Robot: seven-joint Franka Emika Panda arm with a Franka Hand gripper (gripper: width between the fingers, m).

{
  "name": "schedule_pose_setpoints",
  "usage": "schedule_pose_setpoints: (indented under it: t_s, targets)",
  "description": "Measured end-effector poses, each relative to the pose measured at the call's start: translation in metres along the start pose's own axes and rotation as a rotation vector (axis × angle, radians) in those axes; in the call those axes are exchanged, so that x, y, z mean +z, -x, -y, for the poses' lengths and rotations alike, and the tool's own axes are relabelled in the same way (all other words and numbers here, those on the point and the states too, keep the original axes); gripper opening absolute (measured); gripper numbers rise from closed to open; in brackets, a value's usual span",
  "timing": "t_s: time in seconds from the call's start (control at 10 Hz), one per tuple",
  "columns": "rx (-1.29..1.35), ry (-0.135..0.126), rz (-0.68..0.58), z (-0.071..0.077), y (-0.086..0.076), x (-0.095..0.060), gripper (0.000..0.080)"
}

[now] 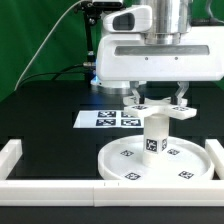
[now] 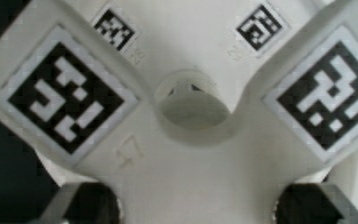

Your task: Assemble round table

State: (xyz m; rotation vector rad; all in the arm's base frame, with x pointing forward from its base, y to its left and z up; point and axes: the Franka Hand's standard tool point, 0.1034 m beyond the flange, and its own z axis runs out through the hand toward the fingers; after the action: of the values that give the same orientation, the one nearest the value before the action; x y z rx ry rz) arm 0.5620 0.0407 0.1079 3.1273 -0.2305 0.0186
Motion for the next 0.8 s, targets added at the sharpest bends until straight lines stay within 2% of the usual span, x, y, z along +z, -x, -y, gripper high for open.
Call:
schedule_pose_setpoints:
  t_s: [0.2,0.4,0.8]
  targets:
    - [0.322,-0.016,-0.007,0.0018,0.0004,0.0004,0.0435]
    - [0.655,-0.062,0.01,0.0009,-0.0005,0.0004,0.0436]
    - [0.828,-0.072,0.015,0.0001,-0.0006,0.0011,0.0436]
